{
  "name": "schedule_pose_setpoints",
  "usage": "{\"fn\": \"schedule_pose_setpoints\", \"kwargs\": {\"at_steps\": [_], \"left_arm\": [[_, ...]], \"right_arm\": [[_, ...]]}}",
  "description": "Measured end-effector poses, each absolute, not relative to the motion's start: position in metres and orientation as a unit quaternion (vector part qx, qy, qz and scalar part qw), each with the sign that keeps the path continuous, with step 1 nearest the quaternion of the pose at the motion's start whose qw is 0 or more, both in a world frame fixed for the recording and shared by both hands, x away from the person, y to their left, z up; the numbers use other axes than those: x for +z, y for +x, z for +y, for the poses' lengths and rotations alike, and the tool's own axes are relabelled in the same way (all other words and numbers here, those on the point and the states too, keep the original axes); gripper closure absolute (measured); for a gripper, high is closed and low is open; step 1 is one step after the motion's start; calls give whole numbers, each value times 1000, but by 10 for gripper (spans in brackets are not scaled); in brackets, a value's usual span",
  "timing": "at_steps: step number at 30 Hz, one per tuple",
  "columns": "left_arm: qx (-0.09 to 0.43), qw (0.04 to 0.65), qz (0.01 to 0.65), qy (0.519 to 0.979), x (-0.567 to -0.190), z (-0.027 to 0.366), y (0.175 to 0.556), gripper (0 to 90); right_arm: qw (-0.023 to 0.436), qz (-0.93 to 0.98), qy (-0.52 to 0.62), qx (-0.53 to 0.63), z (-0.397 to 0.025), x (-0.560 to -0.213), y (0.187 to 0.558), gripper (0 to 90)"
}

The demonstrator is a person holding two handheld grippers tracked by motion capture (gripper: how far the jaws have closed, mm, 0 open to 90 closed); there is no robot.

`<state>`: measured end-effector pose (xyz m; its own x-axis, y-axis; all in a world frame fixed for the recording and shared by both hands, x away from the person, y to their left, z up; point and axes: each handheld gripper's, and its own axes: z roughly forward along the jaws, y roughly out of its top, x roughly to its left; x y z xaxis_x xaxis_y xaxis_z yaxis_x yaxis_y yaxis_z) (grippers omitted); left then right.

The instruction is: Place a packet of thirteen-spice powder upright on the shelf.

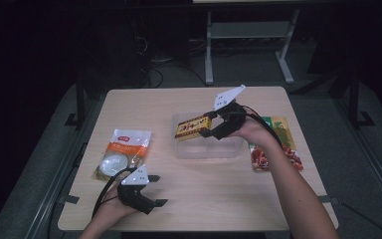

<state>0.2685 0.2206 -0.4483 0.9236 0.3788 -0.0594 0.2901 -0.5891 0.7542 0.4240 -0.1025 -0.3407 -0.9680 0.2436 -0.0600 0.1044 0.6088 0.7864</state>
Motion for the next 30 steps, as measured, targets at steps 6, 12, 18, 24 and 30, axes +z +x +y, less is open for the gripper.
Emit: {"fn": "schedule_pose_setpoints", "kwargs": {"at_steps": [6, 12, 18, 24, 30], "left_arm": [[55, 411, 187, 890, -448, 222, 269, 163], [55, 411, 187, 891, -448, 222, 269, 163], [54, 412, 189, 890, -448, 223, 269, 163], [53, 411, 187, 890, -449, 222, 269, 165], [53, 413, 189, 890, -448, 222, 269, 165]], "right_arm": [[81, 894, 109, 427, -98, -345, 435, 319], [80, 896, 110, 422, -92, -345, 441, 318], [86, 899, 101, 417, -87, -349, 445, 318], [88, 898, 96, 421, -82, -350, 446, 317], [89, 901, 89, 416, -79, -347, 449, 316]]}}
